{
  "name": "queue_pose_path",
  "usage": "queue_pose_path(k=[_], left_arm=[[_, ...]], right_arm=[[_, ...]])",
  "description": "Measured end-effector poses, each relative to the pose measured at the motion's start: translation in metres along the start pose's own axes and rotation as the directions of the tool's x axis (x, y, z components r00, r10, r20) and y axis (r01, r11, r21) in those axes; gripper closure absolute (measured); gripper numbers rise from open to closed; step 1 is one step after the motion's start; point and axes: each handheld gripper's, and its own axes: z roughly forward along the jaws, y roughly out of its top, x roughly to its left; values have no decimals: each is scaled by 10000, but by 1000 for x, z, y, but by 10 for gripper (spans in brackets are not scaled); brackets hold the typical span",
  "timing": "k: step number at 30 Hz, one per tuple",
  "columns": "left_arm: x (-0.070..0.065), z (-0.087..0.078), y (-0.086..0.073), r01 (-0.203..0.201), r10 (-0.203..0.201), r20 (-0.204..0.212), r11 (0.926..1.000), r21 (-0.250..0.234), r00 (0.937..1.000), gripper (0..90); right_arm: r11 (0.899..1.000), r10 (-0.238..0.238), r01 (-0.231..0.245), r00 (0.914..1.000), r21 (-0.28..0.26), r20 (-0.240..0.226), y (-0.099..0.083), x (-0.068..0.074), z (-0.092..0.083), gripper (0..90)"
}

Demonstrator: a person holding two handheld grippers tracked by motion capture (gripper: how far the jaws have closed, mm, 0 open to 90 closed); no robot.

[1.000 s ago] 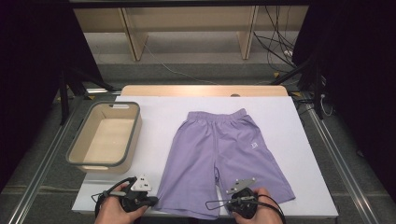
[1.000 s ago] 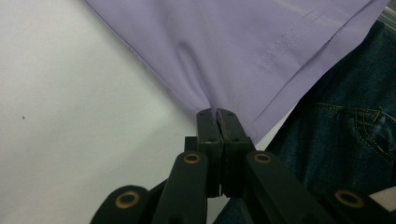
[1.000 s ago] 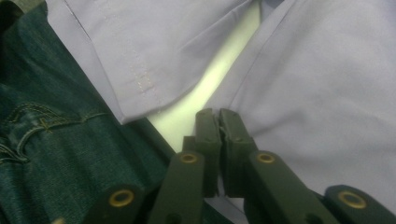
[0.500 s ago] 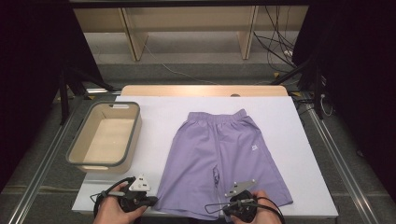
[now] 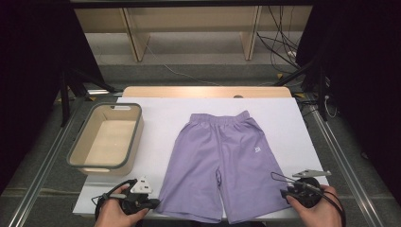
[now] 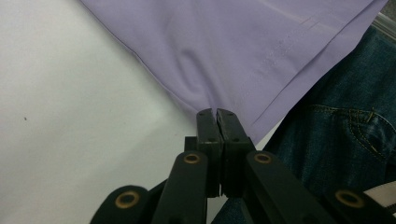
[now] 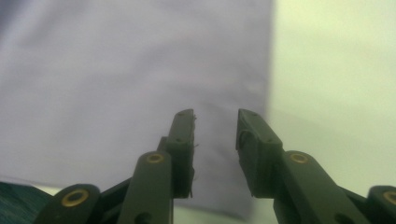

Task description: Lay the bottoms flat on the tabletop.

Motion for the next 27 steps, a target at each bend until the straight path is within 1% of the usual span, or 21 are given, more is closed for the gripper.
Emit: queue_pose_path(k=[1, 3, 7, 9, 10, 12, 13, 14, 16, 19, 21, 24, 27], left_arm=[[0, 0, 0, 15, -15, 6, 10000, -7, 10000, 882], [0, 0, 0, 14, -14, 22, 10000, 0, 10000, 882], [1, 0, 0, 8, -8, 31, 10000, -10, 10000, 882], [1, 0, 0, 16, -16, 33, 10000, -8, 10000, 882], [1, 0, 0, 20, -20, 32, 10000, -13, 10000, 882], [1, 0, 0, 37, -36, 27, 10000, -44, 10000, 882], [1, 0, 0, 34, -34, 26, 10000, -44, 10000, 882], [1, 0, 0, 32, -31, 28, 10000, -44, 10000, 882], [2, 0, 0, 4, -4, 21, 10000, -46, 10000, 882], [1, -1, 0, 17, -16, 74, 10000, -78, 10000, 883], [1, -1, 0, -15, 16, 84, 9999, -115, 10000, 882], [1, -1, 0, -54, 55, 69, 9999, -128, 10000, 882], [2, -2, 0, -95, 96, 69, 9999, -117, 9999, 882]], right_arm=[[9999, 91, -92, 9999, 76, 85, -2, -3, 1, 675], [9995, 100, -109, 9995, 290, 299, -5, -6, 3, 678], [9991, 148, -161, 9993, 382, 354, -6, -9, 5, 724], [9991, 73, -90, 9990, 407, 437, -6, -9, 5, 776], [9990, 66, -83, 9992, 432, 396, -5, -9, 5, 817], [9987, 48, -63, 9995, 510, 312, -5, -7, 5, 868], [9986, -59, 44, 9996, 529, 283, -5, -7, 5, 893], [9984, -142, 127, 9996, 556, 255, -5, -7, 5, 900], [9979, -39, 24, 9997, 645, 228, -5, -7, 4, 900], [9955, 52, -71, 9998, 950, 209, -5, -7, 1, 900], [9945, 4, -25, 9998, 1044, 196, -6, -8, -1, 900], [9914, 86, -104, 9999, 1305, 143, -8, -8, -3, 900], [9907, 135, -149, 9998, 1351, 109, -9, -9, -4, 900]])
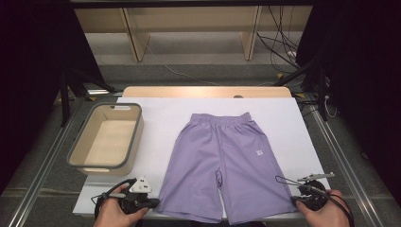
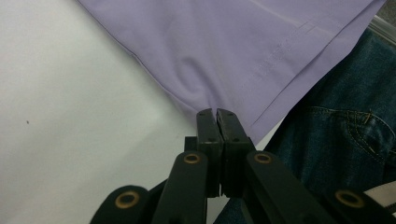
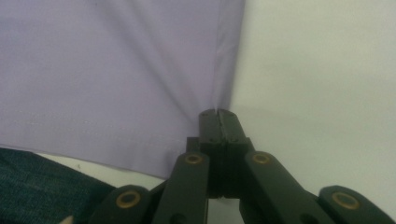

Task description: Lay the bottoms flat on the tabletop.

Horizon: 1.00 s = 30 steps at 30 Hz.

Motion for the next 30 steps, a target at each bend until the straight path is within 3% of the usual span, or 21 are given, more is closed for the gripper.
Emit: queue_pose_path(k=[4, 7, 13, 18, 22, 25, 30], left_arm=[[0, 0, 0, 33, -33, 18, 10000, -79, 10000, 880], [0, -1, 1, 6, -6, -10, 9997, -250, 10000, 862], [2, -3, 3, -68, 49, -207, 9956, -939, 9998, 716], [4, -6, 6, -147, 48, -574, 9847, -1736, 9983, 572], [7, -7, 8, 13, -165, -669, 9751, -2219, 9976, 501], [8, -6, 11, 113, -306, -755, 9698, -2437, 9967, 410], [12, -4, 15, 380, -611, -742, 9590, -2809, 9954, 281]], right_arm=[[10000, -60, 60, 10000, 13, -34, 0, 0, 0, 896], [9997, 33, -33, 10000, -247, -34, 1, 0, -1, 827], [9883, -216, 205, 9998, -1512, -56, 5, 2, -3, 667], [9589, -959, 830, 9948, -2712, -346, 11, 7, -2, 548], [9240, -1197, 791, 9890, -3740, -865, 15, 12, -1, 500], [9050, -1460, 910, 9840, -4156, -1025, 19, 16, 1, 447], [8614, -2066, 1161, 9694, -4945, -1324, 28, 30, 8, 357]])
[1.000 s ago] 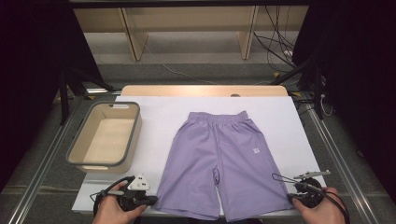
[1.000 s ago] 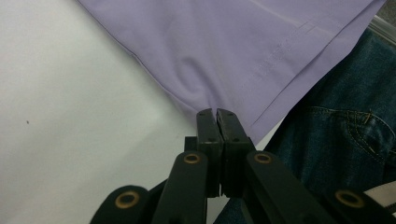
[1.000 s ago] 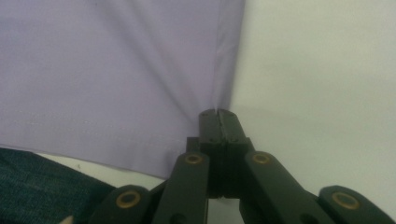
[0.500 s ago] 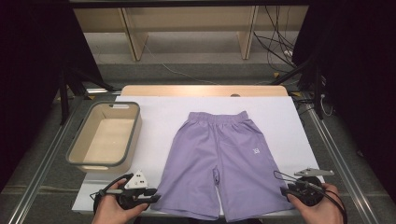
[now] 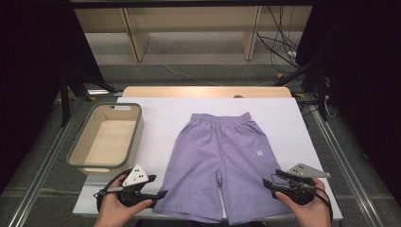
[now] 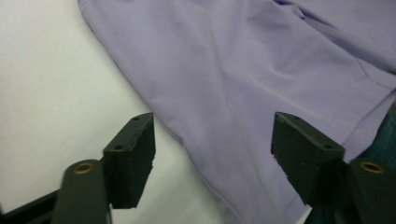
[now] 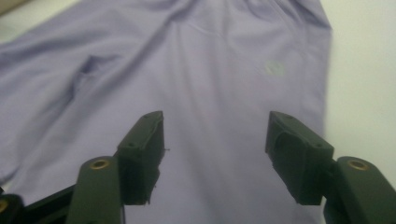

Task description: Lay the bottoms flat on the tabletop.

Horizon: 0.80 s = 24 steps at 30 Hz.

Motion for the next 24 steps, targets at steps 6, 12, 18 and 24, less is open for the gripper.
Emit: queue_pose_path(k=[6, 12, 18, 24], left_arm=[[5, 2, 3, 421, -420, 23, 9977, -526, 9991, 180], [8, 3, 1, 384, -386, -9, 9964, -752, 9993, 153], [9, 2, -1, 324, -328, -37, 9966, -762, 9995, 139], [8, 2, -3, 356, -359, -23, 9958, -846, 9994, 143]], right_arm=[[9955, -510, 445, 9957, -841, -775, 10, 13, 19, 299], [9903, -906, 774, 9894, -1158, -1133, 20, 27, 39, 271], [9877, -1106, 950, 9859, -1240, -1255, 27, 33, 50, 266], [9865, -1208, 1045, 9842, -1258, -1295, 30, 35, 57, 261]])
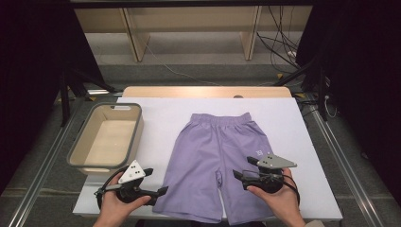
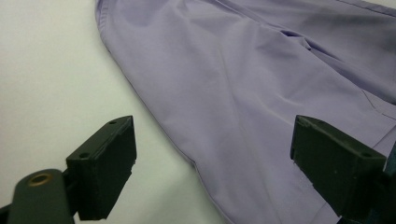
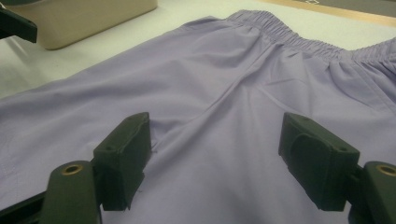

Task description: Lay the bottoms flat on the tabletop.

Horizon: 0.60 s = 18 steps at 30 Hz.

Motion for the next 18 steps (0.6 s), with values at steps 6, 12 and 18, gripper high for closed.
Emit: queue_pose_path(k=[6, 12, 18], left_arm=[[-1, -2, -2, -54, 55, -16, 10000, 68, 10000, 153], [-2, -2, -2, -106, 108, -147, 9999, 85, 9998, 155], [-3, -2, -2, -132, 134, -173, 9999, 70, 9998, 156]], right_arm=[[9999, -103, 103, 9999, -86, -1, 5, 0, 6, 258], [9995, -291, 290, 9996, -115, -69, 7, 4, 9, 258], [9993, -238, 238, 9997, -271, 0, 6, 4, 5, 257]])
